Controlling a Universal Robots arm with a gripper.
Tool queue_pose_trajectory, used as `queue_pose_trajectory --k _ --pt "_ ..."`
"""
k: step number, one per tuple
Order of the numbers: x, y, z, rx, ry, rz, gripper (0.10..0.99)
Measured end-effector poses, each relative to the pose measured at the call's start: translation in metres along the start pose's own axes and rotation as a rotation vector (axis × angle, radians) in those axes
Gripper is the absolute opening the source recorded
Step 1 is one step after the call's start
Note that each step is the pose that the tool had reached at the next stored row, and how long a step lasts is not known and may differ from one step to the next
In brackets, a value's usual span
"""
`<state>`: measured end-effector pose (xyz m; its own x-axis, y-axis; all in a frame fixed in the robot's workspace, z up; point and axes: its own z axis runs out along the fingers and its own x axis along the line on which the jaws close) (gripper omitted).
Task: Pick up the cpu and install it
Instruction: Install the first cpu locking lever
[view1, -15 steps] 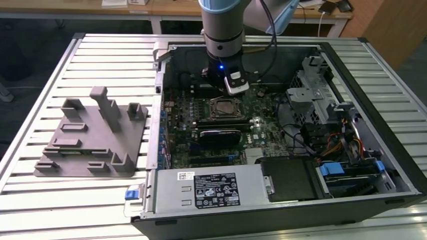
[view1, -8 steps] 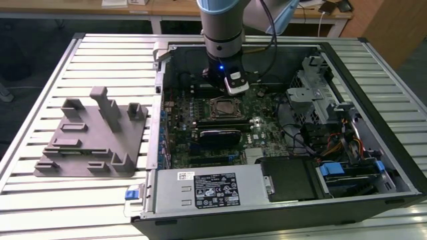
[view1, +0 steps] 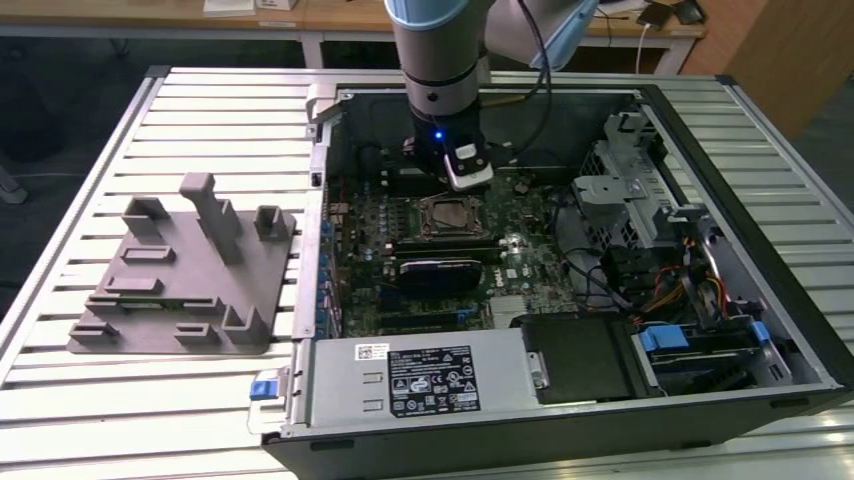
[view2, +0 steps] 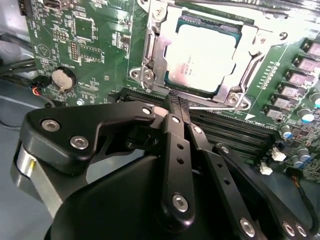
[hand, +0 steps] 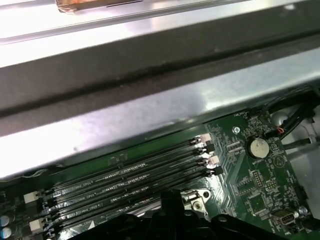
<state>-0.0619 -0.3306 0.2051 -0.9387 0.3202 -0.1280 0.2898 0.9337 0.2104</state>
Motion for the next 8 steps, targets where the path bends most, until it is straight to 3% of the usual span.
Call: queue_pose_trajectory --k 8 --pt "0.0024 0.0052 0.0036 0.000 -0.0006 0.003 0.106"
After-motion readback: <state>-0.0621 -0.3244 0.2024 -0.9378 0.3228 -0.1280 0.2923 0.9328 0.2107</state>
